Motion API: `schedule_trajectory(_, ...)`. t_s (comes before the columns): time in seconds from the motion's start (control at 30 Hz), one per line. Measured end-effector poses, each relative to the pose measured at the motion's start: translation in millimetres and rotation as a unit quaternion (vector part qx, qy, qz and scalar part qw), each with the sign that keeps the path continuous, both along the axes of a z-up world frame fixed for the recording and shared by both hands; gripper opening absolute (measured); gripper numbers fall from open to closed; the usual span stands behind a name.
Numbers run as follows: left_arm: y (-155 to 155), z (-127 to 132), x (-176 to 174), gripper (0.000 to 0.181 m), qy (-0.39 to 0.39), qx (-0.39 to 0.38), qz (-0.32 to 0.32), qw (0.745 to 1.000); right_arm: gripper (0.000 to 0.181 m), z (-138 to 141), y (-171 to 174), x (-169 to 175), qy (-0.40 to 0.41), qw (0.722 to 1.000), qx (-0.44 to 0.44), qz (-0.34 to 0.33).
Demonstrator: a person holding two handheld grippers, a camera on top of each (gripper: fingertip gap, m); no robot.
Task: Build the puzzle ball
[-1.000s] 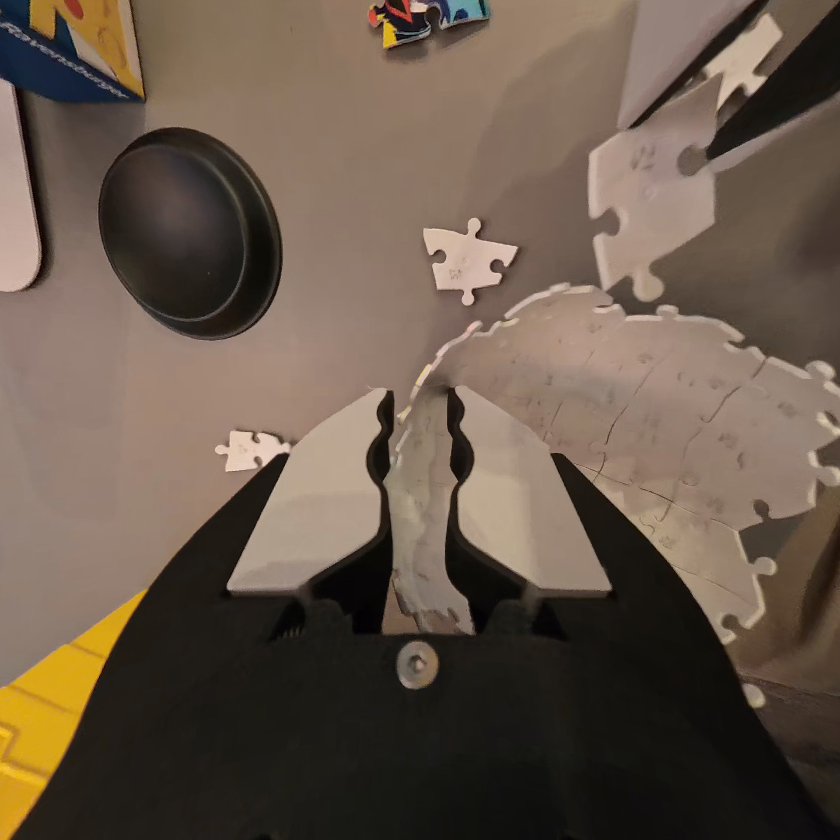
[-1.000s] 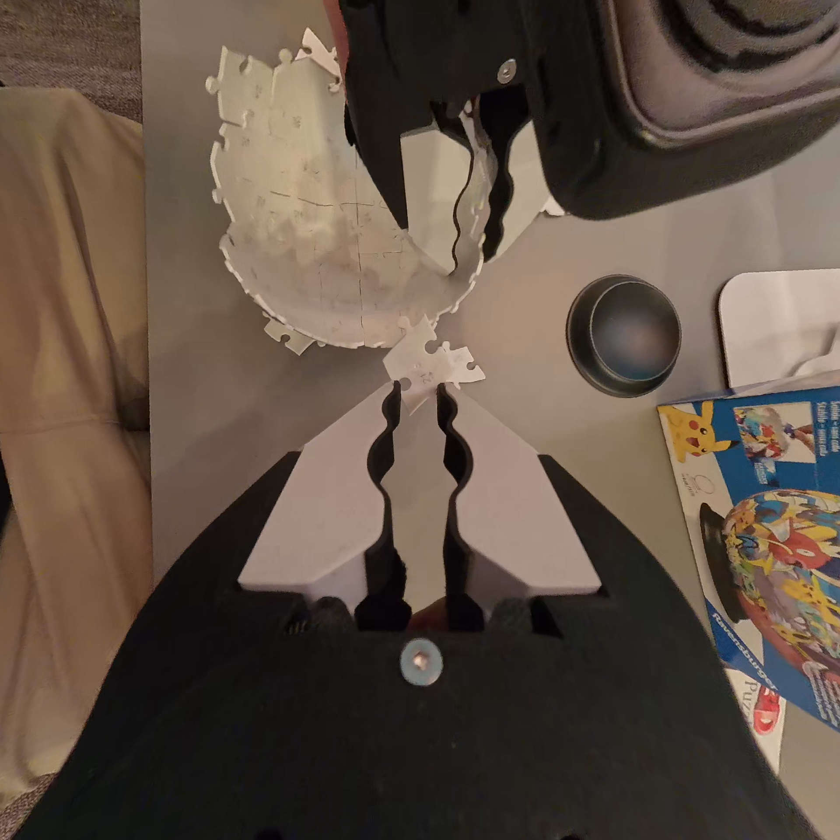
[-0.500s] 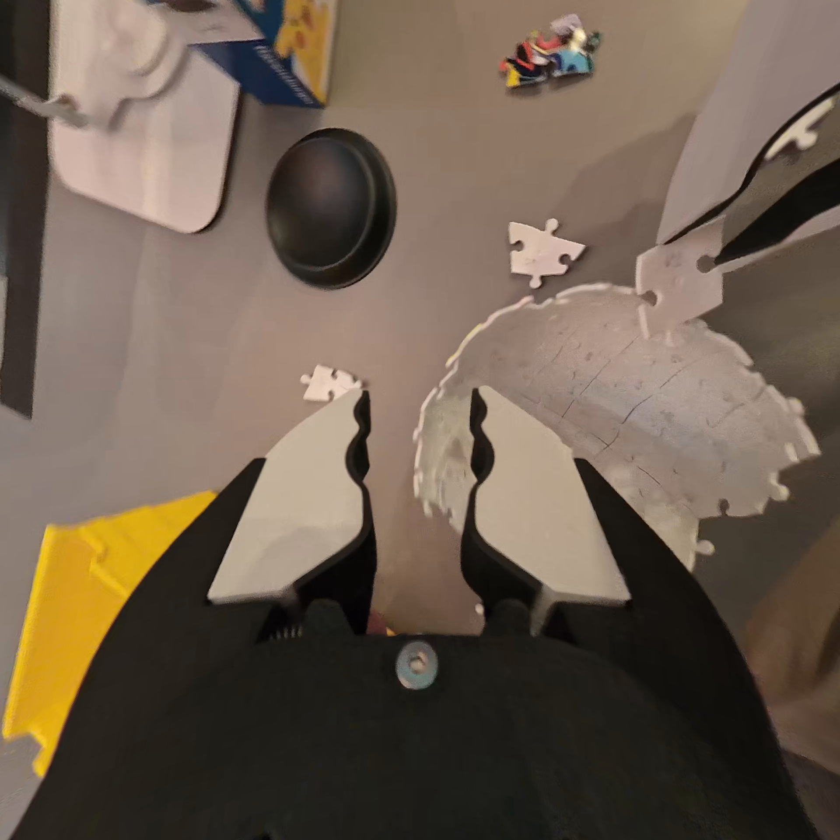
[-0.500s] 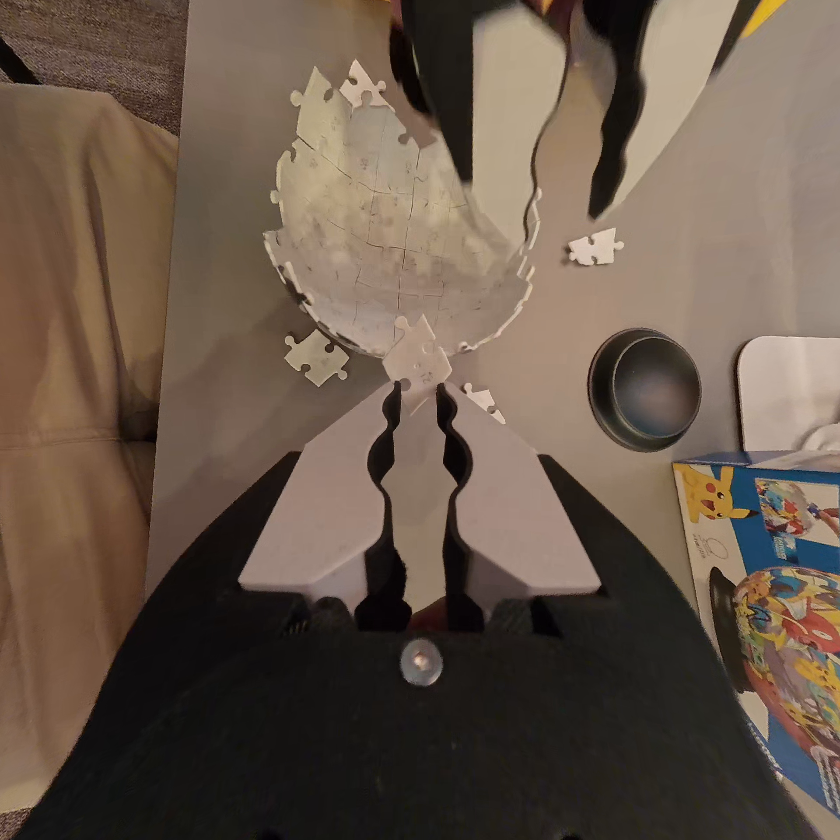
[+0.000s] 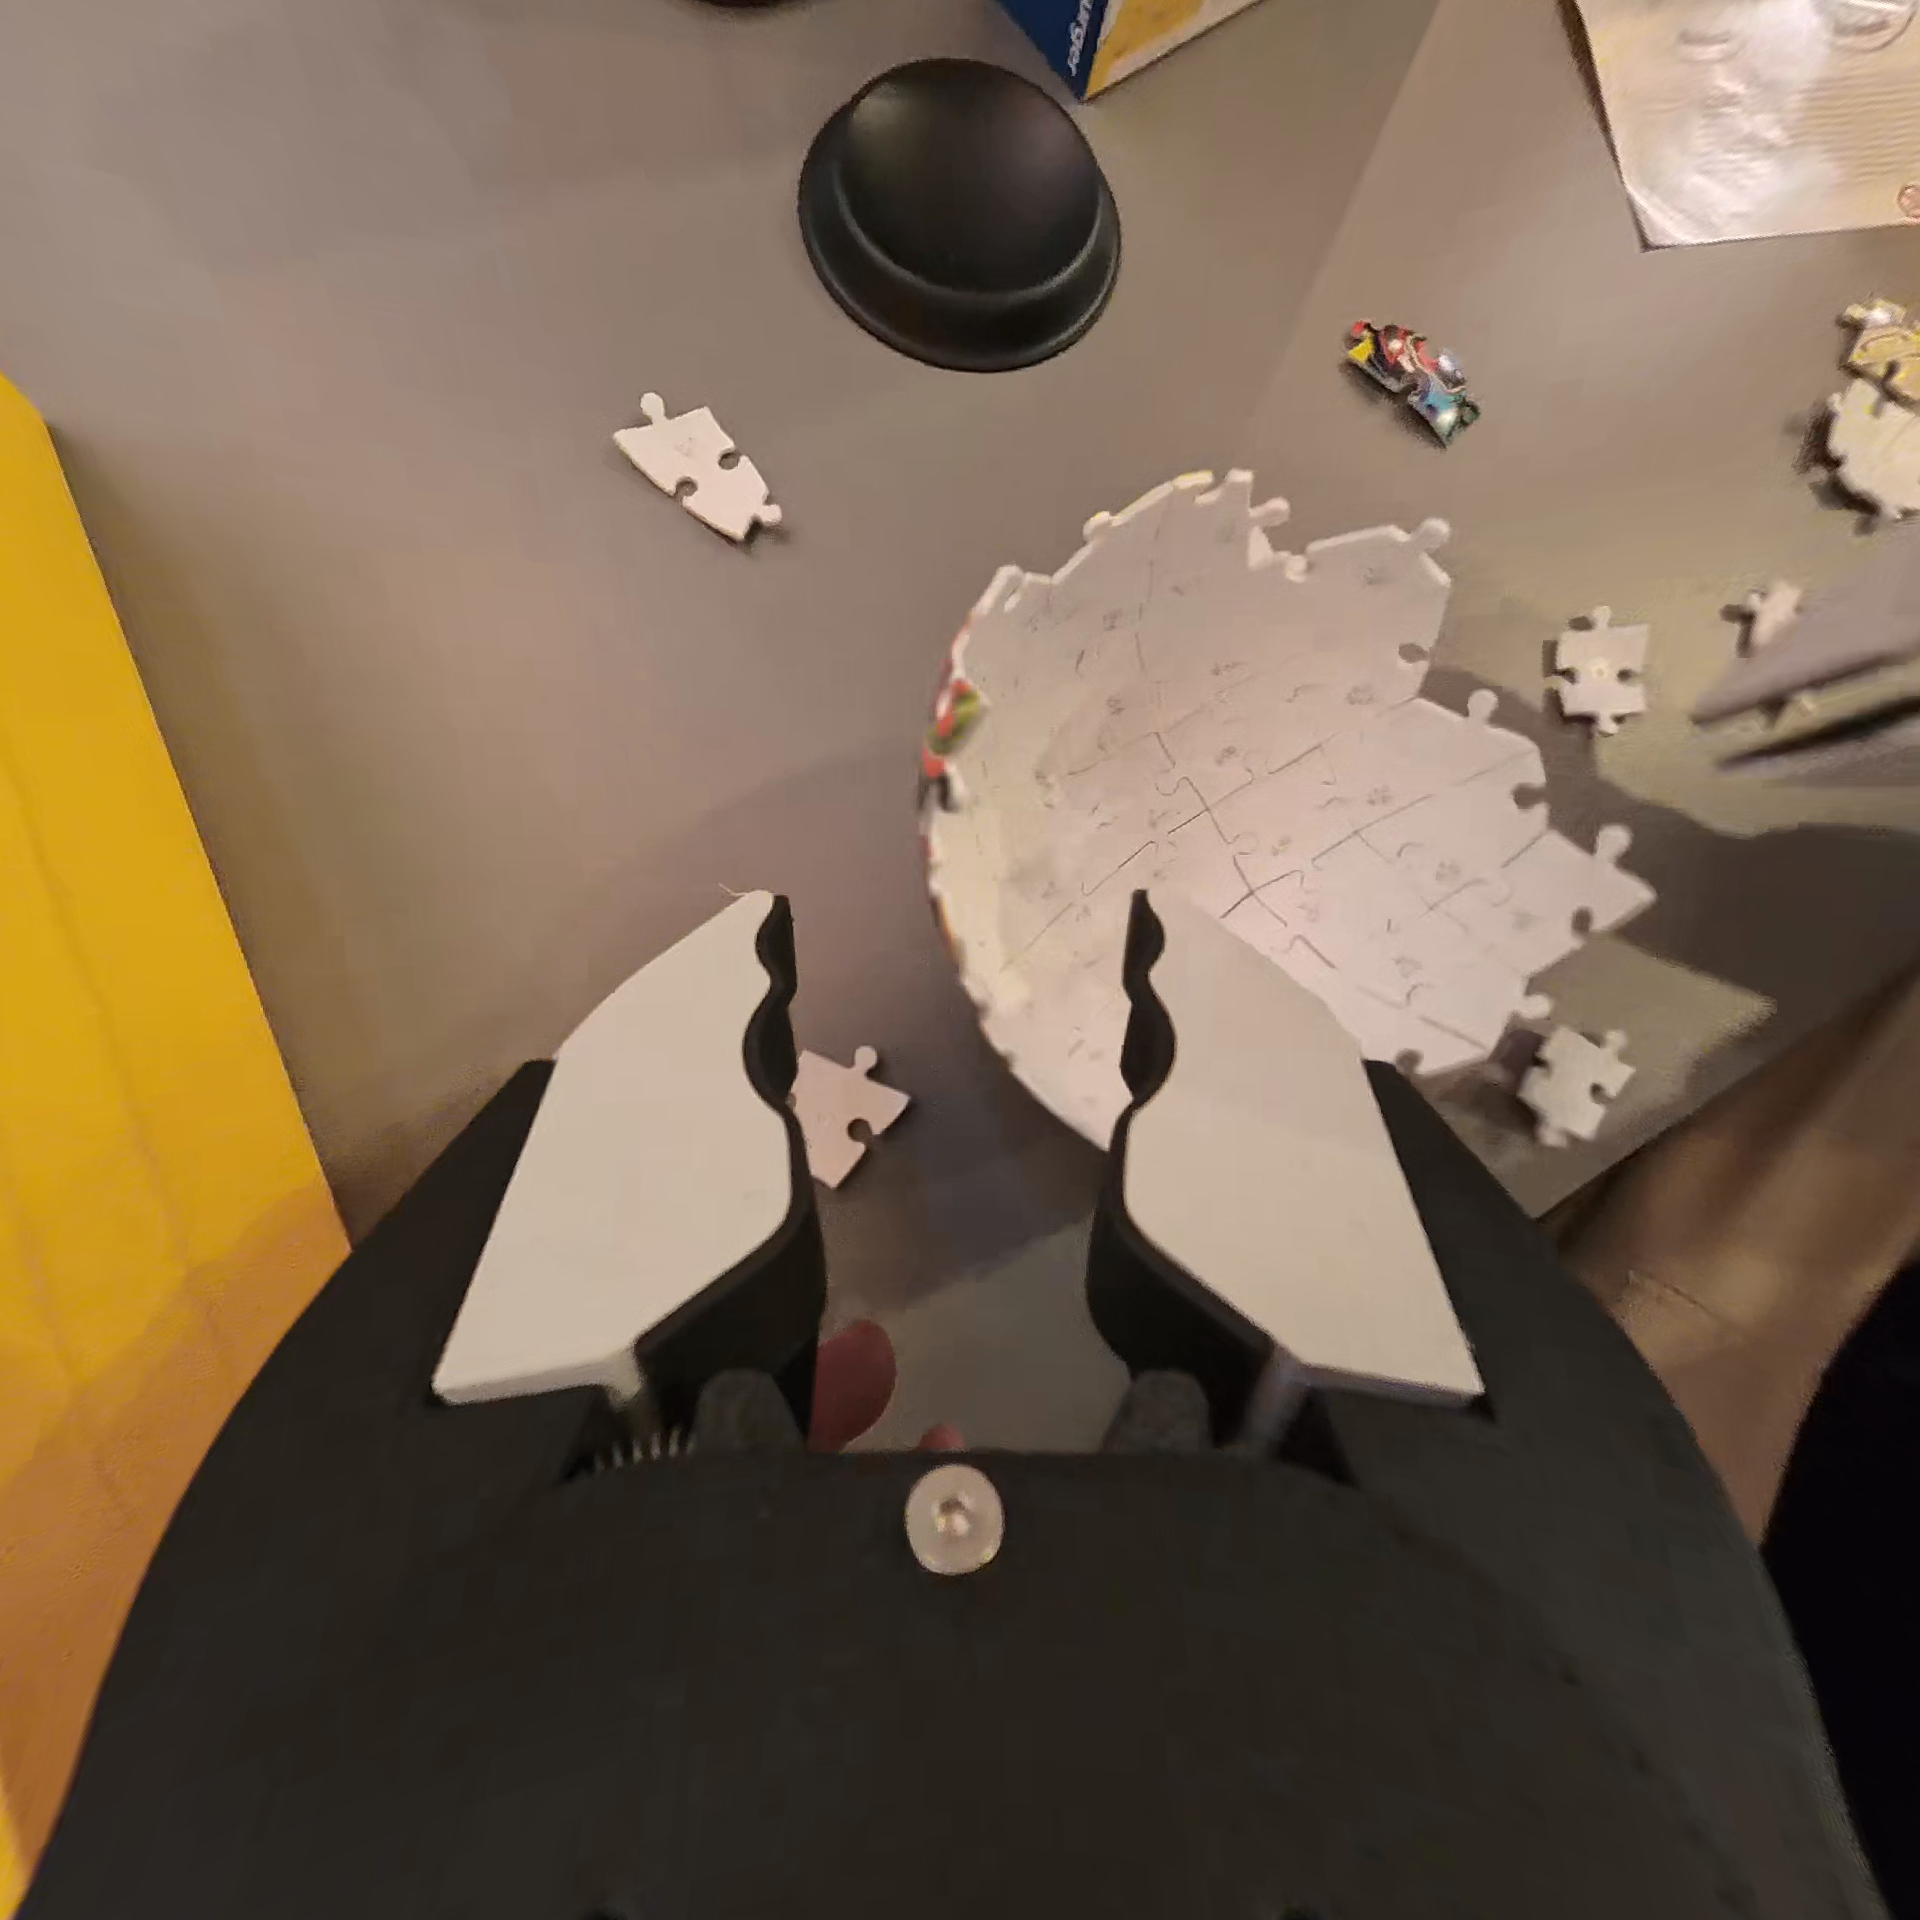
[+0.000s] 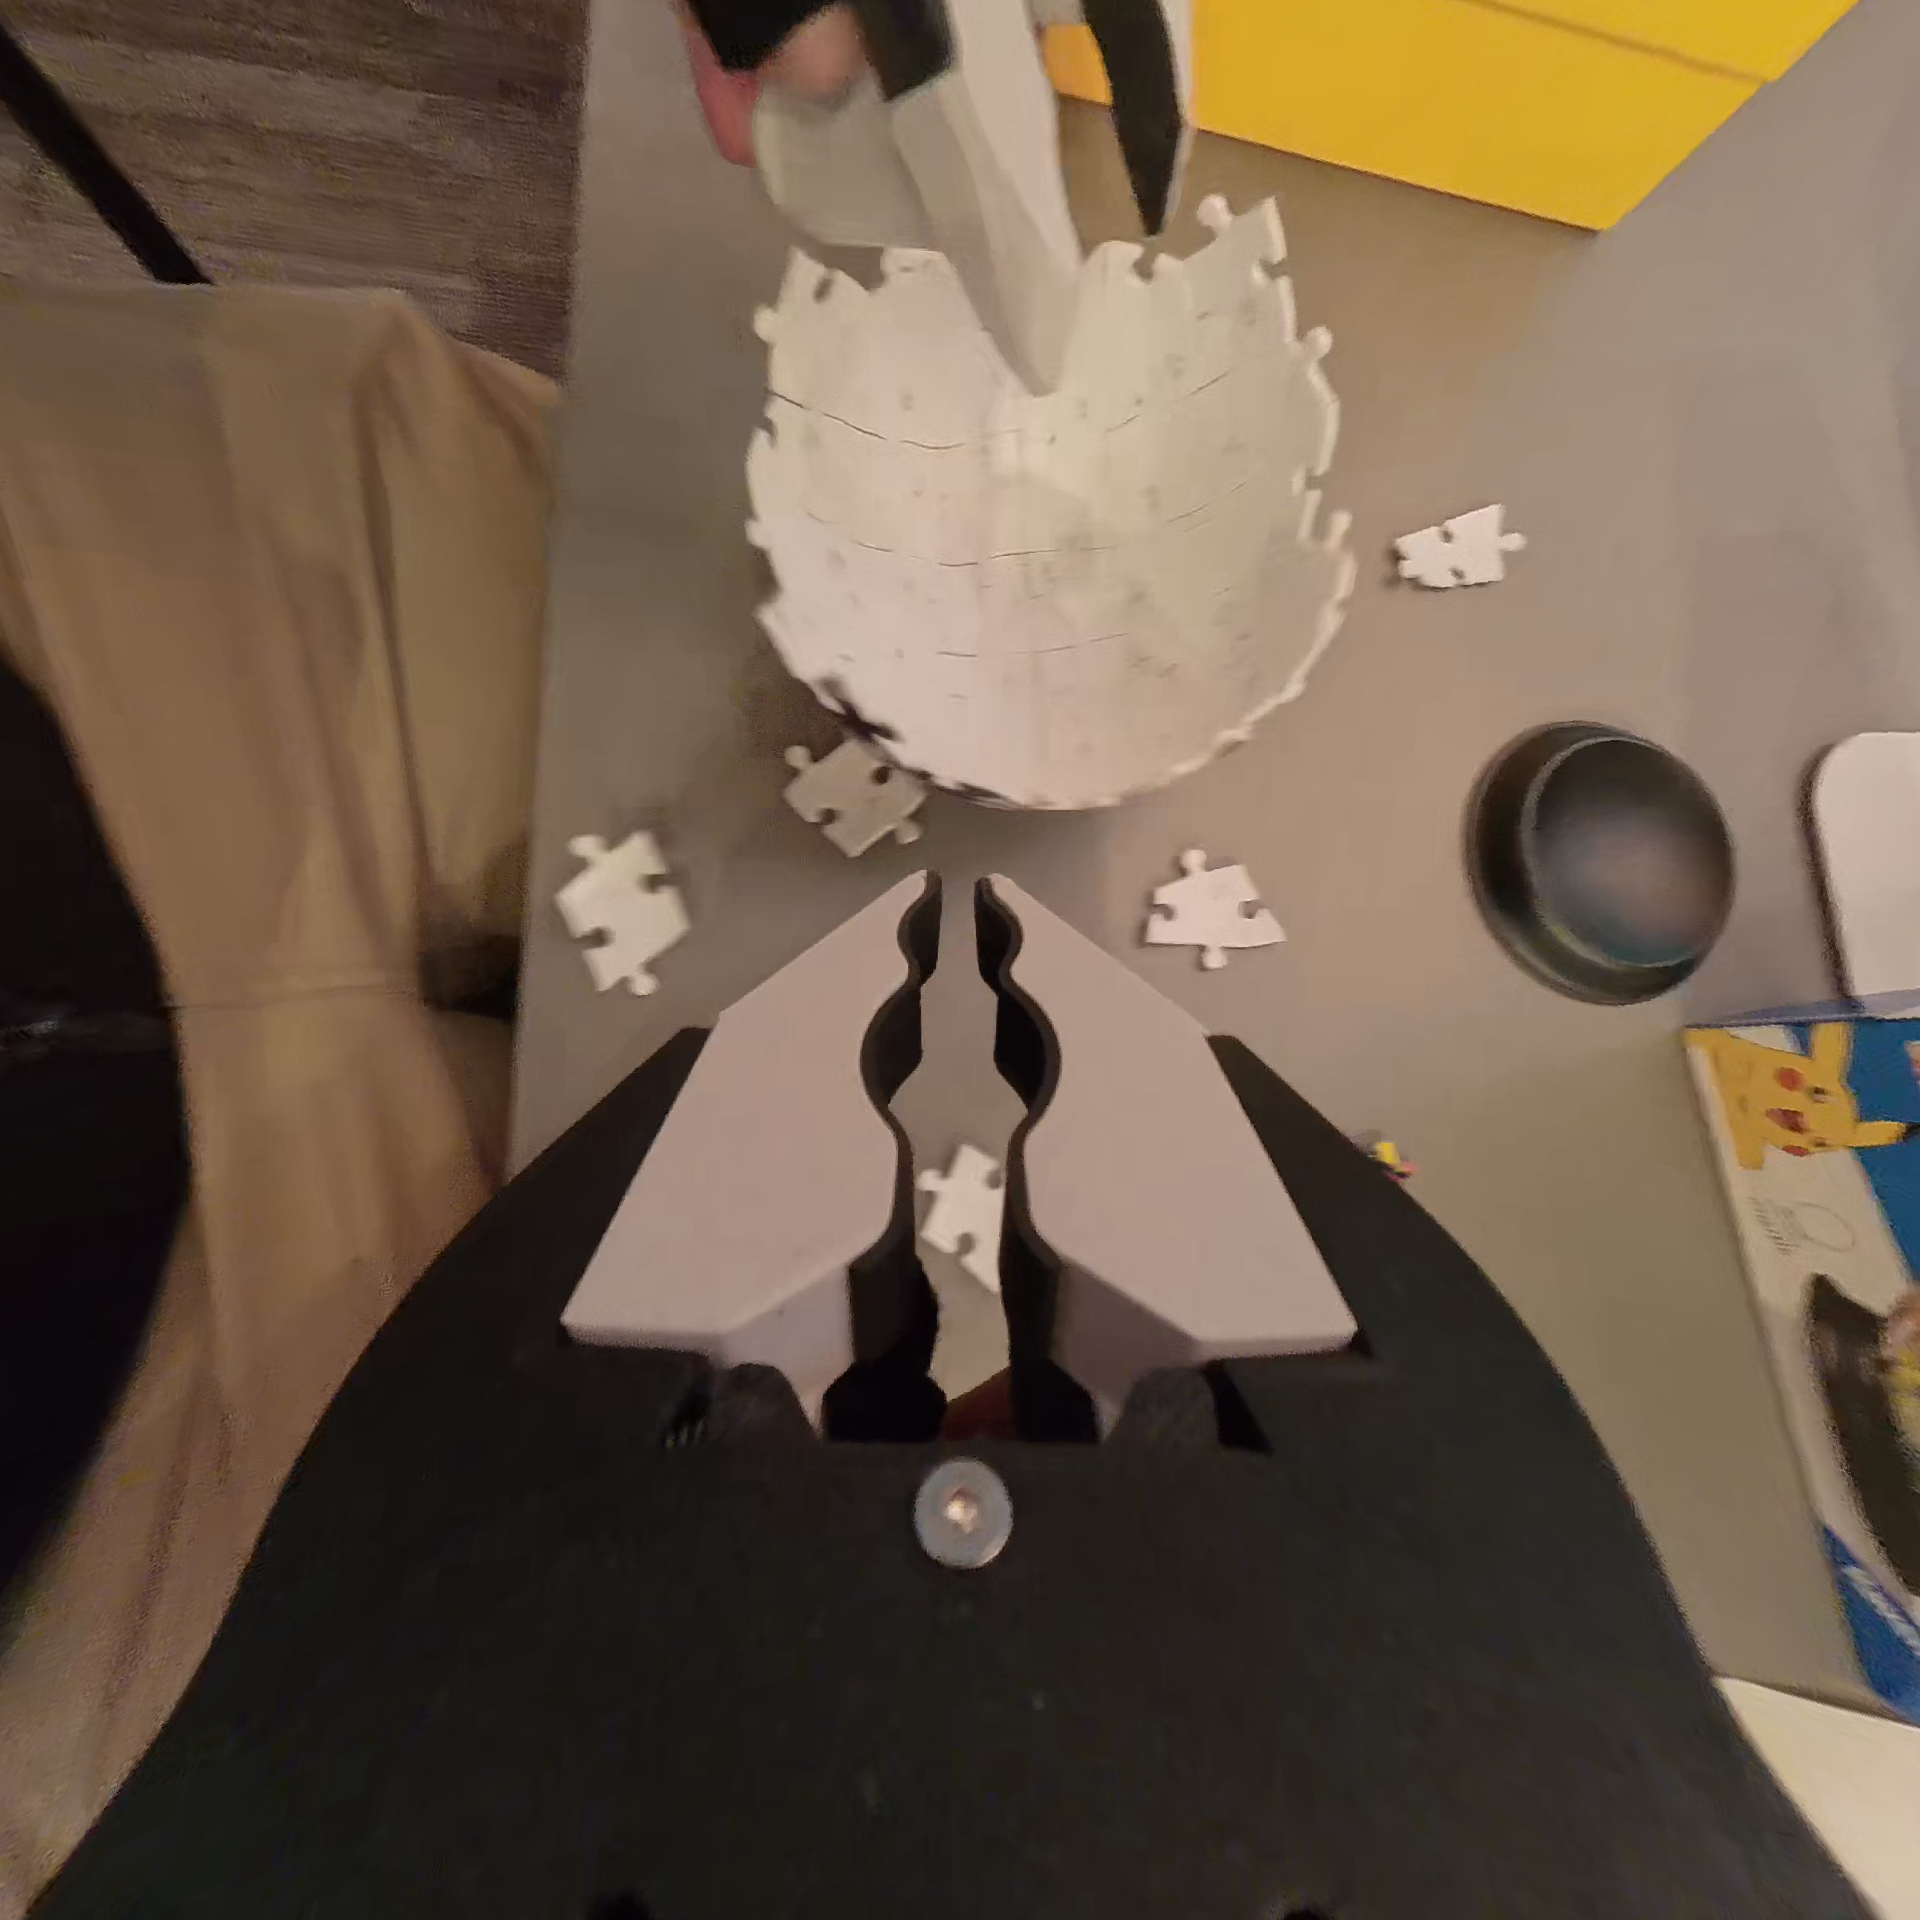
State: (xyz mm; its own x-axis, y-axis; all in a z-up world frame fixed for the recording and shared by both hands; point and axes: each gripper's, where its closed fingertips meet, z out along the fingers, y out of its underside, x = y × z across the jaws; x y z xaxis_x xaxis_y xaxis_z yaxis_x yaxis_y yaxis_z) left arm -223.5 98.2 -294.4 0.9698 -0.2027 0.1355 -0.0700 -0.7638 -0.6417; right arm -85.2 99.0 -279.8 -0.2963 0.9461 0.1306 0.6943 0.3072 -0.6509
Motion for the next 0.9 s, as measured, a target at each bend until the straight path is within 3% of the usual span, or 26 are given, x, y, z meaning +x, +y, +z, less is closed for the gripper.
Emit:
schedule_trajectory(0.1,-0.4,-4.3,2.2,0.064,-0.022,-0.013,0.002,1.0,0.014,-8.0,-43.5,13.5,-0.015,0.998,-0.049,0.044)
schedule_trajectory(0.23,2.0,-9.3,14.5,0.061,-0.05,-0.029,-0.012,0.998,0.026,-43.3,-67.2,21.8,-0.055,0.995,-0.05,0.067)
schedule_trajectory(0.43,9.3,-19.0,14.9,0.043,-0.045,-0.047,-0.002,0.998,0.031,-60.6,-65.3,16.7,-0.081,0.993,-0.051,0.071)
schedule_trajectory(0.7,15.4,-23.5,-0.4,0.008,0.027,-0.06,-0.006,0.998,0.017,-68.6,-64.0,14.6,-0.078,0.993,-0.07,0.059)
schedule_trajectory(0.9,22.1,-20.4,-4.4,0.006,0.054,-0.06,-0.027,0.996,0.017,-68.8,-61.1,16.9,-0.074,0.994,-0.064,0.056)
